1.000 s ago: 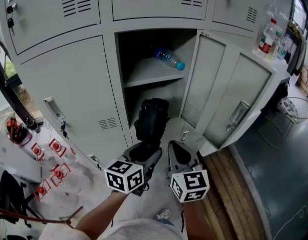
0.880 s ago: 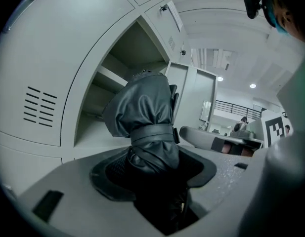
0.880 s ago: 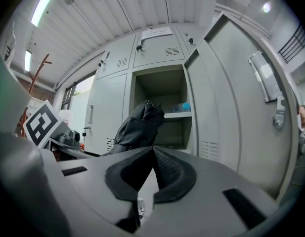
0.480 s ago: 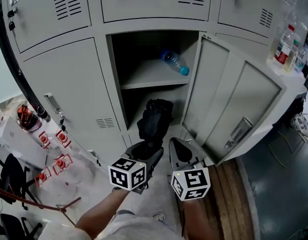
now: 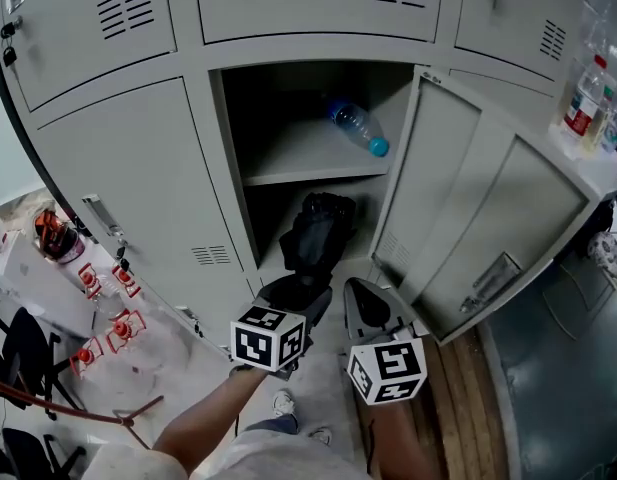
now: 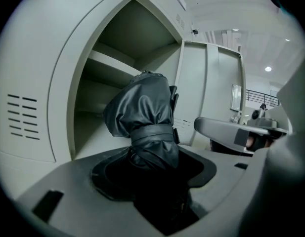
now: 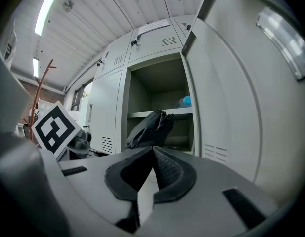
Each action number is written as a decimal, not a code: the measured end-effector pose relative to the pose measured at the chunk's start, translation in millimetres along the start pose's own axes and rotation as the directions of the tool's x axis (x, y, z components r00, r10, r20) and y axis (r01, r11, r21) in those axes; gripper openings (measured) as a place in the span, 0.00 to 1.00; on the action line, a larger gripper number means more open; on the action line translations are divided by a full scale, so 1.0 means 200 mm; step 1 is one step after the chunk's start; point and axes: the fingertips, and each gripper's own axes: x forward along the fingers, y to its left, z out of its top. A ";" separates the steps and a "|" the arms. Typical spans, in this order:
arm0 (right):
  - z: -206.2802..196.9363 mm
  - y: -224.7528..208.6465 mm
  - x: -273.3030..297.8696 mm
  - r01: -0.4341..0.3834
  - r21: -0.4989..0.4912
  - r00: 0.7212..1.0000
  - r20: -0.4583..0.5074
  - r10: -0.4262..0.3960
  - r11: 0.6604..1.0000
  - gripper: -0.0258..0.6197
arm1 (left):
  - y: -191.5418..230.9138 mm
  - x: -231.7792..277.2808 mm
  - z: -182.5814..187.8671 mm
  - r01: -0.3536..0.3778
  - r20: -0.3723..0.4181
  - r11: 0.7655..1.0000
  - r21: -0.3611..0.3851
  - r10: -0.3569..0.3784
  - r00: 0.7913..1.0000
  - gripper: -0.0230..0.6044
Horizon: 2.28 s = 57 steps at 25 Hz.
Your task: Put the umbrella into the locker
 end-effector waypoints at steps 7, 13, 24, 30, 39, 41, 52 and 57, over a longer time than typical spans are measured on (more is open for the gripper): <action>0.03 -0.02 0.14 0.005 -0.020 1.000 0.002 -0.005 1.000 0.04 | 0.10 0.10 0.04 0.008 -0.051 1.000 0.009 -0.008 0.999 0.44; 0.05 -0.04 0.30 0.026 -0.020 1.000 0.005 -0.026 0.999 0.04 | 0.15 0.16 0.05 0.061 -0.067 0.998 -0.005 -0.061 0.996 0.44; 0.09 -0.05 0.48 0.056 -0.052 0.998 0.004 -0.056 0.997 0.04 | 0.23 0.23 0.11 0.122 -0.076 0.992 -0.010 -0.123 0.989 0.44; 0.13 -0.09 0.52 0.013 -0.041 1.000 0.029 -0.012 0.999 0.04 | 0.26 0.29 0.17 0.066 -0.062 0.998 0.015 -0.065 0.996 0.44; 0.13 -0.13 0.52 -0.074 -0.051 0.997 0.019 0.075 0.996 0.04 | 0.32 0.37 0.26 -0.042 -0.072 0.997 0.064 0.047 0.996 0.44; 0.13 -0.13 0.52 -0.086 -0.052 0.996 0.019 0.087 0.995 0.04 | 0.33 0.39 0.27 -0.057 -0.078 0.996 0.073 0.063 0.995 0.44; 0.12 -0.13 0.50 -0.124 -0.058 0.992 0.018 0.125 0.991 0.04 | 0.40 0.49 0.32 -0.128 -0.129 0.978 0.166 0.150 0.980 0.44; 0.10 -0.16 0.50 -0.111 -0.060 0.994 0.006 0.112 0.992 0.04 | 0.42 0.55 0.32 -0.136 -0.149 0.969 0.208 0.169 0.974 0.44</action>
